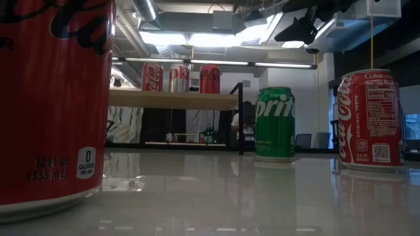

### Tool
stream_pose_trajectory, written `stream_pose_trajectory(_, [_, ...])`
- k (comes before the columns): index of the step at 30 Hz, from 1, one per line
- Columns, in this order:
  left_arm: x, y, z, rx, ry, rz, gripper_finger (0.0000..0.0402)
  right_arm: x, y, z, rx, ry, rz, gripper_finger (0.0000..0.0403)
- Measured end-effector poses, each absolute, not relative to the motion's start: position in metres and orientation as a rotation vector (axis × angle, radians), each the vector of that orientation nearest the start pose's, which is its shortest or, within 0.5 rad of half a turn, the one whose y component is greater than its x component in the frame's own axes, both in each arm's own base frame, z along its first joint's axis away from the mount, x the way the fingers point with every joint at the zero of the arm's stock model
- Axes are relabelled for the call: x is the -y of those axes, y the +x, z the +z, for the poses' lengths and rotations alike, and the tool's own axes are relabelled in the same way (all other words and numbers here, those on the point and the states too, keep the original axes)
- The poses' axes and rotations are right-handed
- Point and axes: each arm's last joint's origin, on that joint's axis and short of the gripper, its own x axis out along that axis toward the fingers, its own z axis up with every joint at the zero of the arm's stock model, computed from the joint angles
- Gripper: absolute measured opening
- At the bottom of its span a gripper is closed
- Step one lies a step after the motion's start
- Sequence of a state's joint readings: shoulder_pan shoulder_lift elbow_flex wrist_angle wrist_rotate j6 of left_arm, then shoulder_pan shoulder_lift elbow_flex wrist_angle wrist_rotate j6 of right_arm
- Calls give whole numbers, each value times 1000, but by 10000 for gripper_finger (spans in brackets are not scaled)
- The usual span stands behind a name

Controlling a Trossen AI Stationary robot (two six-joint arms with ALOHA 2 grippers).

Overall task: Place canned beverage on shelf
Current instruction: Put the red black soda can on the shelf aligned with the other red black soda can

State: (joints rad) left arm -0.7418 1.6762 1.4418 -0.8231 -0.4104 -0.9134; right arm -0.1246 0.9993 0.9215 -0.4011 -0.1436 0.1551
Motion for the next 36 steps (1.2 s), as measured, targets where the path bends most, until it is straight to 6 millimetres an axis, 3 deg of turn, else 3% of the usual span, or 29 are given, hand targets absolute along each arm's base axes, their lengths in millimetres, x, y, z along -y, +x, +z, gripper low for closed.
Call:
stream_pose_trajectory(21, [256, 269, 230, -1055, -143, 121, 381, 22, 211, 322, -475, 213, -20, 383])
stream_pose_trajectory(36, [256, 284, 222, -1019, -193, 123, 381, 22, 210, 320, -497, 215, -22, 383])
